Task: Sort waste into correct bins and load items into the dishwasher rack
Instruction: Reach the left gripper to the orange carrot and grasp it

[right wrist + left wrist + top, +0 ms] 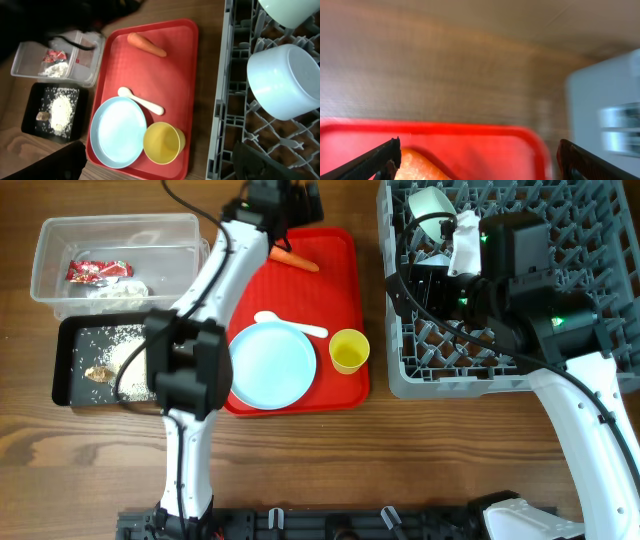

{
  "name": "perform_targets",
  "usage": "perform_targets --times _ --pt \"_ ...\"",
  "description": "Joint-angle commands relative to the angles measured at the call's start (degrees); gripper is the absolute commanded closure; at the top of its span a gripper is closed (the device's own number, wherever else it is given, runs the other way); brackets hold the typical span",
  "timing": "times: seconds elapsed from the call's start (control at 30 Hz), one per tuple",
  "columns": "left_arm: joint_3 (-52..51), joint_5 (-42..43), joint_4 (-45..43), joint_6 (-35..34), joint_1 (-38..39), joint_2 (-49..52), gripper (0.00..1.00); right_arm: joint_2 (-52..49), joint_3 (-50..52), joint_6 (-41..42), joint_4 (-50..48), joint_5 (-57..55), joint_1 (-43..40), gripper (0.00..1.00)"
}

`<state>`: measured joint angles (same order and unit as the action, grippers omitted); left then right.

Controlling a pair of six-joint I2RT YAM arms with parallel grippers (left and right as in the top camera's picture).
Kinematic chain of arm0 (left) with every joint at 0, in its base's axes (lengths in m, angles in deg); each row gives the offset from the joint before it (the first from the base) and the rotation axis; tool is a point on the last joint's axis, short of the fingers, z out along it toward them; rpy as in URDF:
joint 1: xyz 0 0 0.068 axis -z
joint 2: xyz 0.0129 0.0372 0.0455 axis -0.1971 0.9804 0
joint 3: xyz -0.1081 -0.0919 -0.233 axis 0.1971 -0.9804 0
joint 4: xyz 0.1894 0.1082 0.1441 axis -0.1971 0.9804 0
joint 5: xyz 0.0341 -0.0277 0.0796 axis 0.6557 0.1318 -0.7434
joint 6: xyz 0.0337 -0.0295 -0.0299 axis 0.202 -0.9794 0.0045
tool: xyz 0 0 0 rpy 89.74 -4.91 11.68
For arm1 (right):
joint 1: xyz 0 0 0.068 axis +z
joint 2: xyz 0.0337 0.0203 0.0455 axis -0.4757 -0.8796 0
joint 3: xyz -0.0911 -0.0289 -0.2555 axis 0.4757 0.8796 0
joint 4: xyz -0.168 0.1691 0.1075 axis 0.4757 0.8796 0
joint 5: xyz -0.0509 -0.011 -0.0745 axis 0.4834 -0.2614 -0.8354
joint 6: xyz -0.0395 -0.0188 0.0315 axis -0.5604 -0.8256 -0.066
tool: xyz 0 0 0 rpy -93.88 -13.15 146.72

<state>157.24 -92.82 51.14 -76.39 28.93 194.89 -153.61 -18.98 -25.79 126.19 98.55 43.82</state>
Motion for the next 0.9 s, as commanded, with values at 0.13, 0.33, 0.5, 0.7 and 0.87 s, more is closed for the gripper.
perform_targets --times 0.13,0.33,0.5,0.7,0.87 --pt "2.3 -2.8 2.1 -10.1 0.0 6.8 0.0 -0.3 -0.2 -0.7 -0.4 0.9 0.1 0.05" --pt "2.3 -4.0 7.2 -14.6 0.2 8.9 0.0 -0.3 -0.2 -1.4 -0.5 -0.2 0.1 0.05" --pt "2.4 -4.7 7.8 -14.5 0.1 8.3 0.0 -0.3 -0.2 -1.4 -0.4 -1.5 0.1 0.05" --pt "2.6 -7.0 10.8 -12.8 -0.3 2.5 0.0 -0.3 -0.2 -1.4 -0.3 -1.7 0.1 0.05" --pt "2.6 -7.8 15.0 -14.2 -0.3 -2.5 0.0 -0.3 -0.2 -1.4 -0.5 -1.7 0.1 0.05"
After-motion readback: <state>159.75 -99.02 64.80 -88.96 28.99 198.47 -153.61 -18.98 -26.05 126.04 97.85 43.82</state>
